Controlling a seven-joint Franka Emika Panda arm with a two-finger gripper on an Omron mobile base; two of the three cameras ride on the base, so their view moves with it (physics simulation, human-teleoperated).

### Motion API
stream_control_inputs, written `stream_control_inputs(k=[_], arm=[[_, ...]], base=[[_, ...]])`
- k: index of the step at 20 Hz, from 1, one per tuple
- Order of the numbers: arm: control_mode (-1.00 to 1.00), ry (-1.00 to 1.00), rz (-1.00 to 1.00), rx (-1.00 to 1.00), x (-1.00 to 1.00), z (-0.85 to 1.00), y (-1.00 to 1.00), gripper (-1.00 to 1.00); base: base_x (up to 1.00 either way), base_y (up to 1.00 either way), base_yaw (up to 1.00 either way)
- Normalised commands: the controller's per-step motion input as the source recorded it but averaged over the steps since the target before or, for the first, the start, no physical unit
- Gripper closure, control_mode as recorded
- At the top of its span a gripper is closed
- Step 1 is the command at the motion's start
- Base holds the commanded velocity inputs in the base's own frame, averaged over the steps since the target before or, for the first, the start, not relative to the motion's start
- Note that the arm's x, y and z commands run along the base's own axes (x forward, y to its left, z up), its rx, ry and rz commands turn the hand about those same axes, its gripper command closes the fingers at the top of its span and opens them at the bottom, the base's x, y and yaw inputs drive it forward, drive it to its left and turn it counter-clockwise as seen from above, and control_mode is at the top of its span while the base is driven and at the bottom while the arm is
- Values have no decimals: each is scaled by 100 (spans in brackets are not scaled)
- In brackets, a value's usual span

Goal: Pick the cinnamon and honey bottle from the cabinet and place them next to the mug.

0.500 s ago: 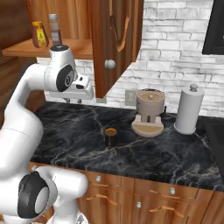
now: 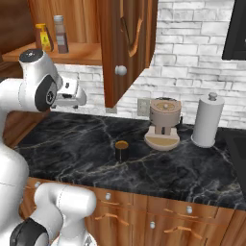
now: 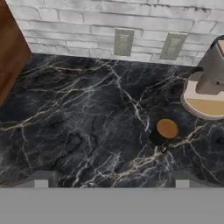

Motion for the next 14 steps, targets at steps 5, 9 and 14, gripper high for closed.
stream_control_inputs(k=[5, 9, 14], arm=[[-100, -31, 0, 0, -32, 73, 4, -100], [-100, -29, 0, 0, -10, 80, 6, -100], [-100, -30, 0, 0, -17, 86, 19, -100]], base=[[0, 0, 0], [0, 0, 0], [0, 0, 0]])
